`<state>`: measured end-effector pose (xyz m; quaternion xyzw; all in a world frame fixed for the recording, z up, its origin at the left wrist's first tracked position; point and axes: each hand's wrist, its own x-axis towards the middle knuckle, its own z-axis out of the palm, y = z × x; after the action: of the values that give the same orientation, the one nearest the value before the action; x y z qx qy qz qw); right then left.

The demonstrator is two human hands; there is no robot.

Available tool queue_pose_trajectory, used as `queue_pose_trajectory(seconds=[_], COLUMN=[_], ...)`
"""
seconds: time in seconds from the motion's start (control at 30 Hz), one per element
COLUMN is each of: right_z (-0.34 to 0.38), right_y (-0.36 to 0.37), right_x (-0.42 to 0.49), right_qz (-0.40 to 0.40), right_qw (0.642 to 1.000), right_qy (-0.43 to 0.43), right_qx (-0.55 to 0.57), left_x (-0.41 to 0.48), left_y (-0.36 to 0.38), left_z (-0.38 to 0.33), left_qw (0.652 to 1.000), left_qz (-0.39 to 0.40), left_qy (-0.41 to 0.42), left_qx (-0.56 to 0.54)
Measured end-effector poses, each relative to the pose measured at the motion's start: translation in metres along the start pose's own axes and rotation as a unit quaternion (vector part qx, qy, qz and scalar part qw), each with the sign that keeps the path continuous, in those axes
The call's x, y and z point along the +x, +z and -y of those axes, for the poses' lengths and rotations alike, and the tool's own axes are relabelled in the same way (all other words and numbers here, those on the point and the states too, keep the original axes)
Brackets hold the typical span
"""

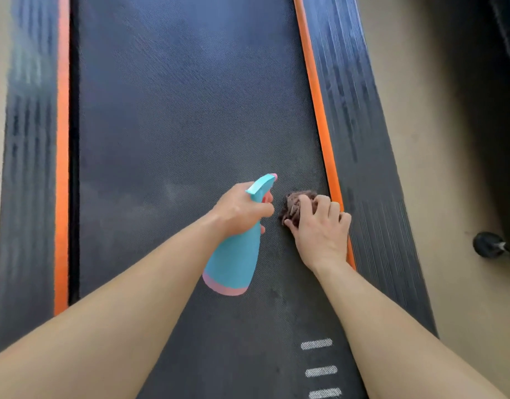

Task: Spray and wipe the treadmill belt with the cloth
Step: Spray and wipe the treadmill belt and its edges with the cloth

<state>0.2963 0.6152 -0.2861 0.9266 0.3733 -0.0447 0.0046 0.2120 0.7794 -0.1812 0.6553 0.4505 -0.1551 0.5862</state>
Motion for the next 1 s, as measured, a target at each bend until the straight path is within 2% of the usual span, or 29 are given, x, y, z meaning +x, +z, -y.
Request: queue_pose_trajectory(seconds=[0.4,0.6,0.77,1.0], right_z=[-0.004,-0.004,-0.005,-0.004], right_y=[0.028,0.033,0.037,0.037], right_x=[-0.002,-0.001,0.000,-0.001], right_qz=[-0.081,-0.132,-0.168,-0.184], right_qw=[0.996,0.991,0.985,0.982], right_qy=[-0.024,-0.038,-0.045,-0.029], right_qx=[-0.013,0.000,0.003,-0.008], left_x=[0.043,0.060,0.073,0.065], left_y=[0.010,0.008,0.006,0.006], left_z=[-0.010,-0.009,-0.006,0.006], left_qw=[0.995,0.993,0.990,0.990], left_qz=[0.069,0.091,0.076,0.058], left_qy=[0.050,0.066,0.092,0.106], left_qx=[0.051,0.040,0.080,0.066])
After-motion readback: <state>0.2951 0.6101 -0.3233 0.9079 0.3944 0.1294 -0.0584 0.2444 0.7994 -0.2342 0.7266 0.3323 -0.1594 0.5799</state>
